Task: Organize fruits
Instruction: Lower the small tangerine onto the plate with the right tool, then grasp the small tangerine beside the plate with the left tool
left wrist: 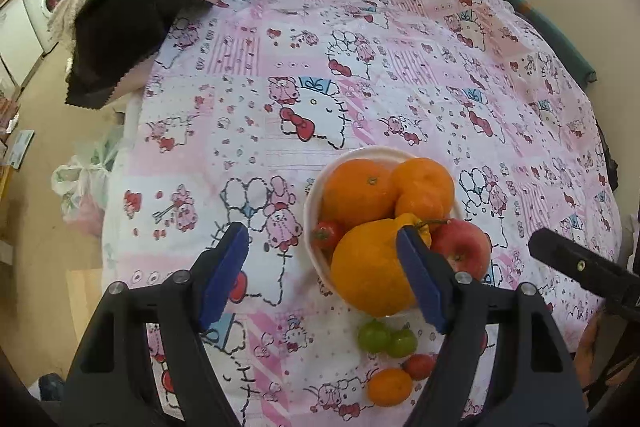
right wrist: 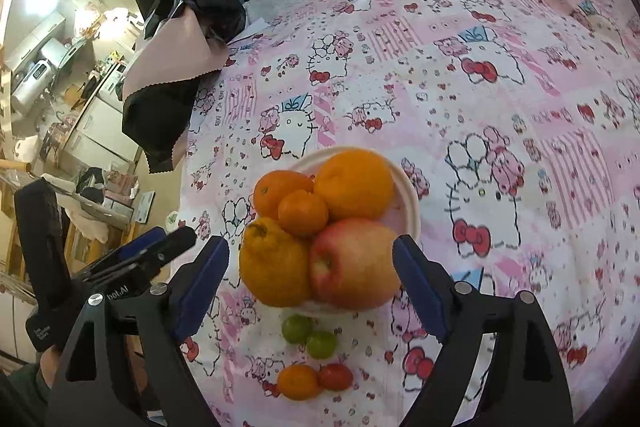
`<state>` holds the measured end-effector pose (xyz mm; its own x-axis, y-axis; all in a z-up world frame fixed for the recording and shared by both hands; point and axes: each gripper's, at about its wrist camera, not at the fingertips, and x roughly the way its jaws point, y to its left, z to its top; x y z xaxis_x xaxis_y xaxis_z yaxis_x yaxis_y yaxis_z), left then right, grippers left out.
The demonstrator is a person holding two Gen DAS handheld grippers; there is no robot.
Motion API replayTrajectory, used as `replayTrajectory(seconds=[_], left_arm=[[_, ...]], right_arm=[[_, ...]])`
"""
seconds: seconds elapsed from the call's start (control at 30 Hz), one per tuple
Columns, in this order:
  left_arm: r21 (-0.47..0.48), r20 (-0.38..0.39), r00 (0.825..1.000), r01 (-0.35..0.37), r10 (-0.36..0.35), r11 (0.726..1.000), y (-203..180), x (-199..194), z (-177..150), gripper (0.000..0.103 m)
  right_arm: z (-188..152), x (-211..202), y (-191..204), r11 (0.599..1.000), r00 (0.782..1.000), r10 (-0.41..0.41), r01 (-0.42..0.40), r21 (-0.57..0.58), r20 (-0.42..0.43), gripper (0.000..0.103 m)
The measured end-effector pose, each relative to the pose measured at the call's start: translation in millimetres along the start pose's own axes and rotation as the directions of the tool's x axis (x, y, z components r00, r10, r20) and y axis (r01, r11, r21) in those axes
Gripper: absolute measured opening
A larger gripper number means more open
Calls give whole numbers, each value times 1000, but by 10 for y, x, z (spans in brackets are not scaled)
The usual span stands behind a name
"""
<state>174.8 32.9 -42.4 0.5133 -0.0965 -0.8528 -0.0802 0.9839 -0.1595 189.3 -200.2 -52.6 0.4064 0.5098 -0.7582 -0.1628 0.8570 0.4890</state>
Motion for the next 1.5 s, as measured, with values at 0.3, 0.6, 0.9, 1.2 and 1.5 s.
replayTrajectory(seconds=[0.3,0.6,0.9,1.2,1.5], left_arm=[[46,56,997,-60,57,997,-82,-287,-225,73],[19,2,998,-55,55,998,-94,-329,-564,73],[-44,-90,995,-52,48,998,7,-207,-805,73],[54,-304,951,71,-51,996,-396,229,-1177,73],[193,-403,915,99,-13,976,-783,542,-1430,61]], right_arm=[[-257,-165,65,1000,1000,-12,12,-10,14,87],[-595,-285,-53,997,1000,7,-7,80,-7,87],[-749,-291,-229,991,1000,-10,13,133,-25,87],[-785,-175,-465,976,997,-34,49,214,-74,87],[-755,-195,-499,977,998,-33,44,208,-59,87]])
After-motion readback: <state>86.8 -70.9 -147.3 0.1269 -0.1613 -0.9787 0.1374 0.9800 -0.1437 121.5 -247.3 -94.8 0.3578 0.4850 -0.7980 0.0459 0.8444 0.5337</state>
